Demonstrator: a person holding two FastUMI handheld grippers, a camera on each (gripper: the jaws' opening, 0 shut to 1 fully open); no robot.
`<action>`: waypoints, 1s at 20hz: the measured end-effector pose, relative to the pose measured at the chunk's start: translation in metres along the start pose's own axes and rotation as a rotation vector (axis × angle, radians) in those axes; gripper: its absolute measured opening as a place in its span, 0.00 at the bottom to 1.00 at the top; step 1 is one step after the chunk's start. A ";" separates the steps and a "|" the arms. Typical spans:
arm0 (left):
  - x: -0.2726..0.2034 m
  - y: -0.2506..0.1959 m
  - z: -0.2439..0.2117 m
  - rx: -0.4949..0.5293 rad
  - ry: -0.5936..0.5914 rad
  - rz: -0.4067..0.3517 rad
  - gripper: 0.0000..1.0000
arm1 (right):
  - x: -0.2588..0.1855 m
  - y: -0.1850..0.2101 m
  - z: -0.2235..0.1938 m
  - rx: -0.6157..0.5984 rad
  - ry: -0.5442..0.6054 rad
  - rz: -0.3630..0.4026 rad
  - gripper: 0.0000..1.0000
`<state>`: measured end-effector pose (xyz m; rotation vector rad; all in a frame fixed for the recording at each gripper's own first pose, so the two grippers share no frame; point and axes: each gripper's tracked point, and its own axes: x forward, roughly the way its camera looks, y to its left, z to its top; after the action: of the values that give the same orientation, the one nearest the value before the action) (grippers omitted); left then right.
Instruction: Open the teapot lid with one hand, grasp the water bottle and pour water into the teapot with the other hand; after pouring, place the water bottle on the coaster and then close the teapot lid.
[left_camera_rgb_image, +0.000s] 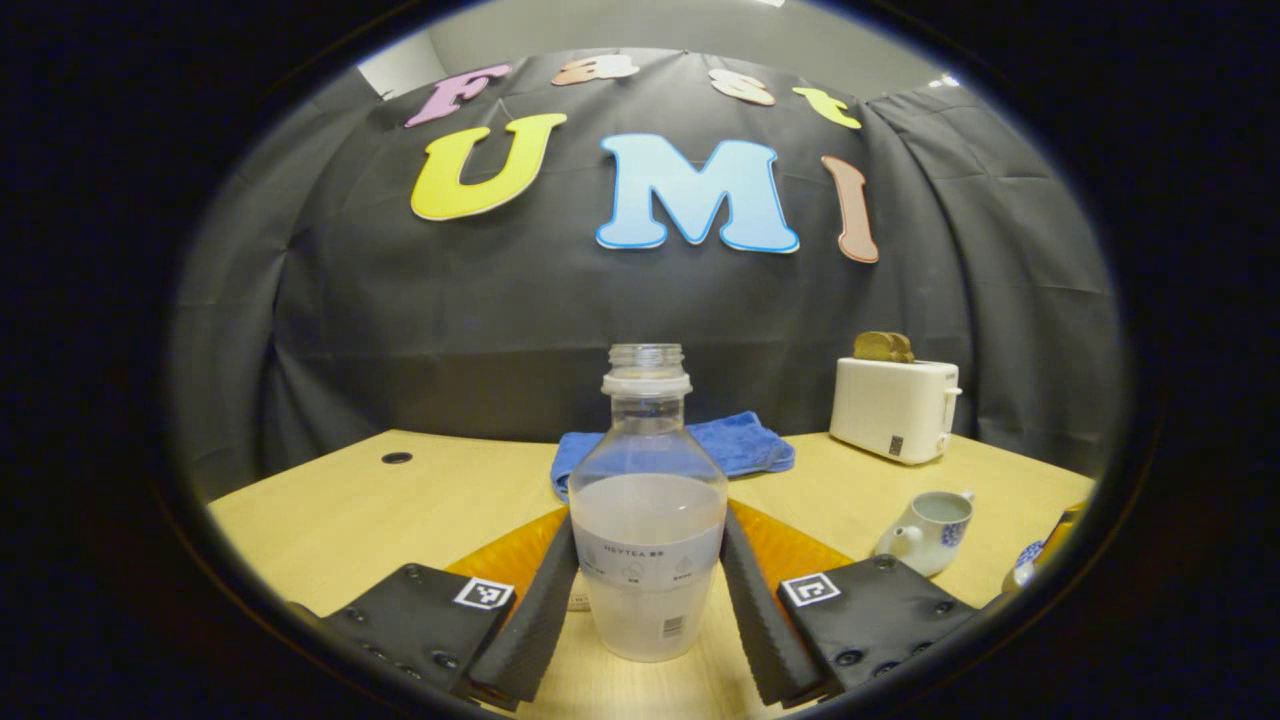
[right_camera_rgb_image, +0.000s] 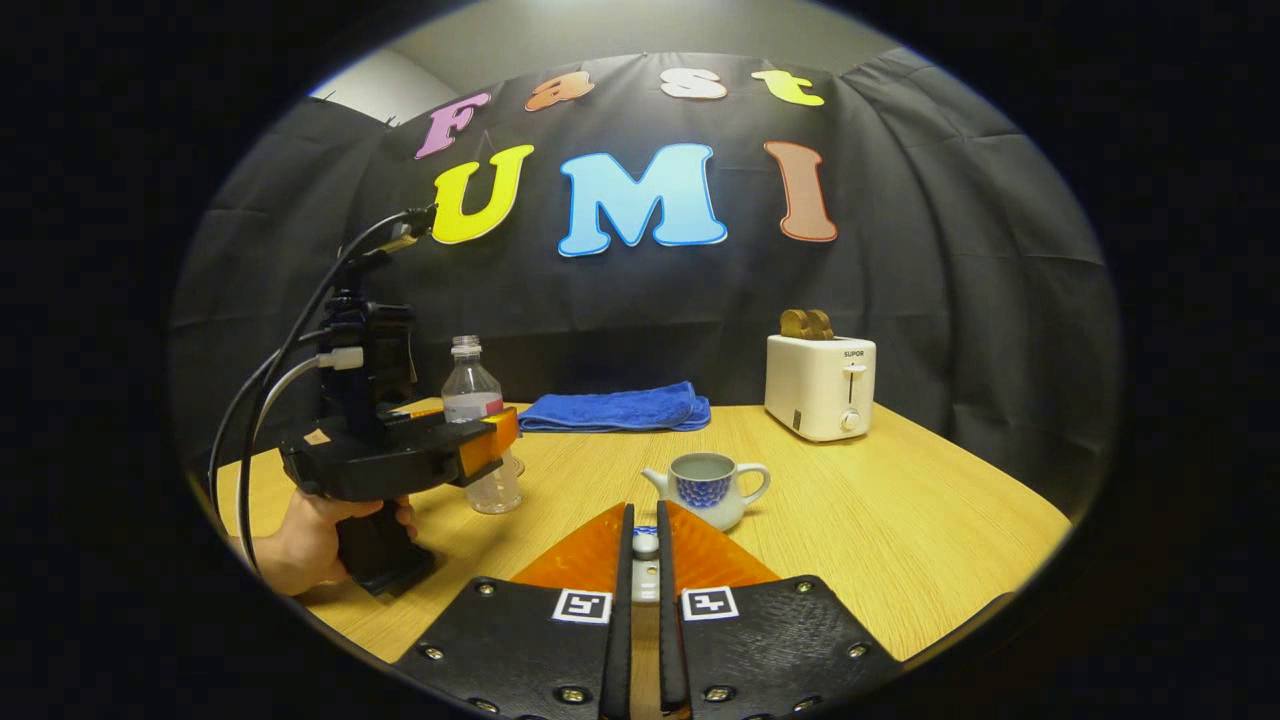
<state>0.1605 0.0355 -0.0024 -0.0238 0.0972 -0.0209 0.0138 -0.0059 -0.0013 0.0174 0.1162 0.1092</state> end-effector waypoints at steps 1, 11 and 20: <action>-0.002 0.001 0.003 0.011 -0.005 0.003 0.87 | -0.003 -0.005 -0.004 0.002 0.007 -0.012 0.11; -0.007 -0.030 0.025 0.329 -0.039 -0.007 0.87 | -0.054 -0.007 -0.010 -0.015 -0.012 -0.011 0.12; 0.011 -0.068 0.014 0.745 -0.001 -0.003 0.88 | -0.087 -0.007 -0.024 -0.004 0.000 0.002 0.11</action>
<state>0.1711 -0.0321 0.0124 0.7205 0.0835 -0.0587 -0.0746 -0.0222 -0.0156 0.0137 0.1159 0.1111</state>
